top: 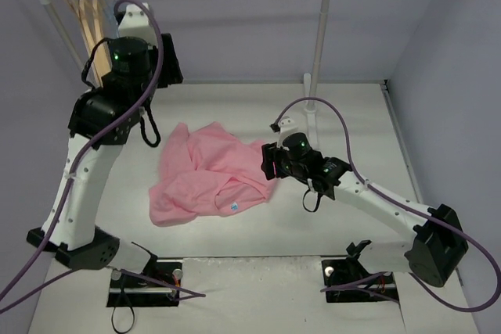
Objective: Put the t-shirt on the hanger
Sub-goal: Pick up the hanger from the clothesline, then place the T-shirt on the hanger.
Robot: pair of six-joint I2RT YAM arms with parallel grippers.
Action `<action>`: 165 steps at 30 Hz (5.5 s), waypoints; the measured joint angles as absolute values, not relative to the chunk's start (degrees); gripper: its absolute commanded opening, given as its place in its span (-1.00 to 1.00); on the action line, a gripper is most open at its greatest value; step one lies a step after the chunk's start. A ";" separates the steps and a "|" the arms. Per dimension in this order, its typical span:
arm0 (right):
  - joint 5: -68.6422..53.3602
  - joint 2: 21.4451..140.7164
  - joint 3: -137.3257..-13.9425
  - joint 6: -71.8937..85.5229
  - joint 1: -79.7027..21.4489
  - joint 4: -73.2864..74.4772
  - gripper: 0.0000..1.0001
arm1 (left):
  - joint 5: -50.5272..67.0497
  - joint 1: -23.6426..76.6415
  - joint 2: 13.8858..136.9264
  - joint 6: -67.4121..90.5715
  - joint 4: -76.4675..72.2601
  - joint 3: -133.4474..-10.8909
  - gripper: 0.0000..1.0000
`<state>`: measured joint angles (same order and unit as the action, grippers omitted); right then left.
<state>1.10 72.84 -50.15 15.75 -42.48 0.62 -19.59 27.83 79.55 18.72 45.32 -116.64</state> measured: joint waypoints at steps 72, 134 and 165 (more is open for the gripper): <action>-1.32 68.23 -48.64 12.80 -42.48 4.14 0.15 | 9.69 6.79 88.23 7.33 28.05 -118.21 -1.00; 12.53 94.74 -55.55 13.21 -48.34 -0.82 -0.73 | 22.65 22.09 38.72 17.12 39.20 -48.10 -1.00; 8.56 94.61 -53.87 11.70 -43.05 0.03 -0.98 | 28.51 22.17 38.37 20.97 30.70 -41.36 -1.00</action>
